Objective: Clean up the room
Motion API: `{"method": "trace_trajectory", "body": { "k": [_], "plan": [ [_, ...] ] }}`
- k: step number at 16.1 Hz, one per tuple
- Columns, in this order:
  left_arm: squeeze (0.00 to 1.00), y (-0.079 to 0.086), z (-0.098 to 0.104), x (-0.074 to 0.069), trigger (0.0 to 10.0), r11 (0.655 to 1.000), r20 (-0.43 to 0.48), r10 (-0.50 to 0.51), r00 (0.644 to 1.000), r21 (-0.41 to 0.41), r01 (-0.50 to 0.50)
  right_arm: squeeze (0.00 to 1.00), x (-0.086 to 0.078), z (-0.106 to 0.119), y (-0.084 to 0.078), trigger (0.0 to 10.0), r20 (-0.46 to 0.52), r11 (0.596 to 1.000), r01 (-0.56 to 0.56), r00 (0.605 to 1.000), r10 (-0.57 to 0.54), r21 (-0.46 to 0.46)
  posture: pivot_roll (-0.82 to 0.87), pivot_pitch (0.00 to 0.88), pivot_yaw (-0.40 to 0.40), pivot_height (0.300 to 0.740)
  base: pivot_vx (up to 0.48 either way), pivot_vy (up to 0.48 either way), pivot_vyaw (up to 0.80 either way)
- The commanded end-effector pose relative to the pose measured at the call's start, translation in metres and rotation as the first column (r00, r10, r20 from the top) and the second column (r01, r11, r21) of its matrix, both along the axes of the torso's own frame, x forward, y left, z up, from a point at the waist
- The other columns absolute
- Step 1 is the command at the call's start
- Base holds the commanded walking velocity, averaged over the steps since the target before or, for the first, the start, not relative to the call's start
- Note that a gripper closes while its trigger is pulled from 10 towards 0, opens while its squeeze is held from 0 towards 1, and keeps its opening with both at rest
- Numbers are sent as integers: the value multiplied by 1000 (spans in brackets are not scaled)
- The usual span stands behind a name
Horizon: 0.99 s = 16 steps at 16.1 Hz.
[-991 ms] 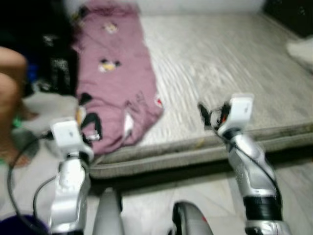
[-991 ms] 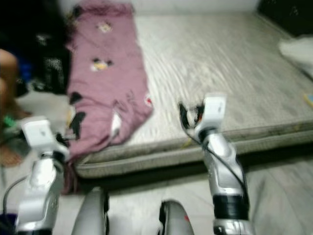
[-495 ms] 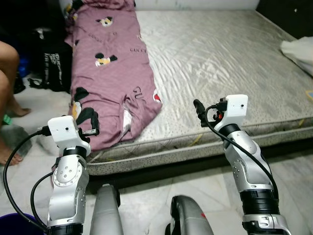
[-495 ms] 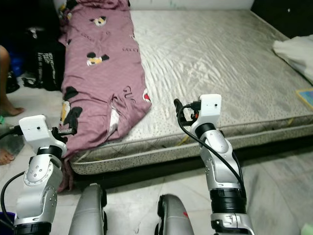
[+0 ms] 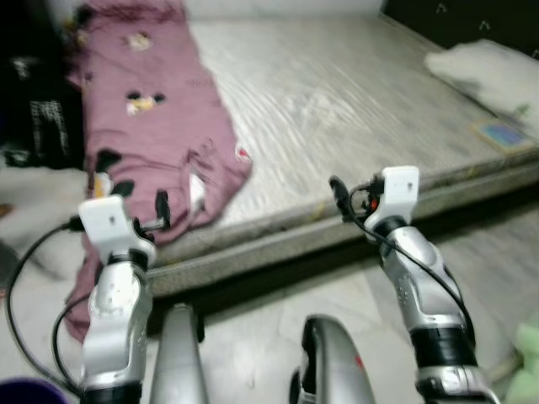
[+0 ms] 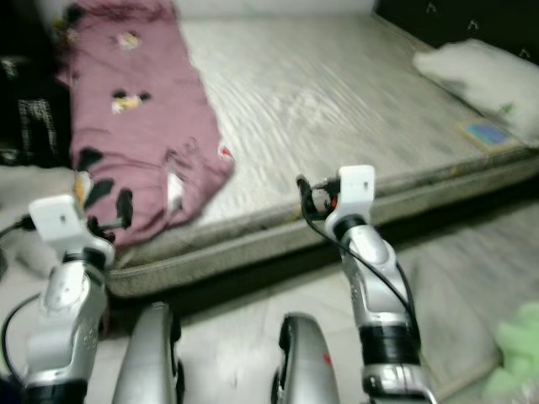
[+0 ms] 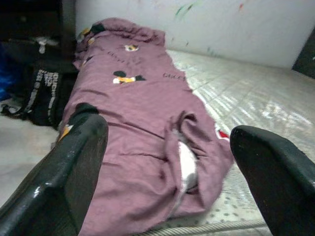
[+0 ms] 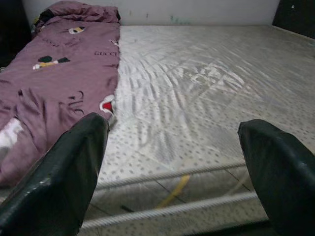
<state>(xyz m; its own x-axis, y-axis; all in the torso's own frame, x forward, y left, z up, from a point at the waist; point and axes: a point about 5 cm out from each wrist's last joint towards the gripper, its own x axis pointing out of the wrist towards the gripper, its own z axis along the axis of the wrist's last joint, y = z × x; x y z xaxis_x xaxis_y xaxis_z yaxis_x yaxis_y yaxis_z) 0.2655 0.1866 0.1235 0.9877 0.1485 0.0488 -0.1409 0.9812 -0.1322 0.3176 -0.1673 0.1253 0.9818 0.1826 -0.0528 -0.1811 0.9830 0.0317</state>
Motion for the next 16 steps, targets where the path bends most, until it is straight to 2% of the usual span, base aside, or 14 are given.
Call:
{"method": "trace_trajectory", "body": {
  "k": [1,5,10,16],
  "plan": [
    [0,0,-3,-2,10000,1000,-13,-2,1000,-10,2,0,3,3,3,10000,10,1000,-16,1000,16,-9,-75,67,-55,586,0,0,0],
    [0,0,-5,-3,10000,1000,-18,-6,1000,-25,6,0,4,2,4,10000,9,1000,-26,1000,26,-8,-75,72,-62,586,61,0,0],
    [0,0,-6,-3,10000,999,-22,-11,1000,-31,10,0,5,2,5,10000,12,999,-34,999,34,-7,-75,73,-62,586,262,0,719],
    [0,-1,-6,-4,10000,999,-27,-20,999,-33,19,0,5,0,4,10000,6,1000,-23,1000,23,-2,-74,72,-60,586,337,0,0]
  ]
}}
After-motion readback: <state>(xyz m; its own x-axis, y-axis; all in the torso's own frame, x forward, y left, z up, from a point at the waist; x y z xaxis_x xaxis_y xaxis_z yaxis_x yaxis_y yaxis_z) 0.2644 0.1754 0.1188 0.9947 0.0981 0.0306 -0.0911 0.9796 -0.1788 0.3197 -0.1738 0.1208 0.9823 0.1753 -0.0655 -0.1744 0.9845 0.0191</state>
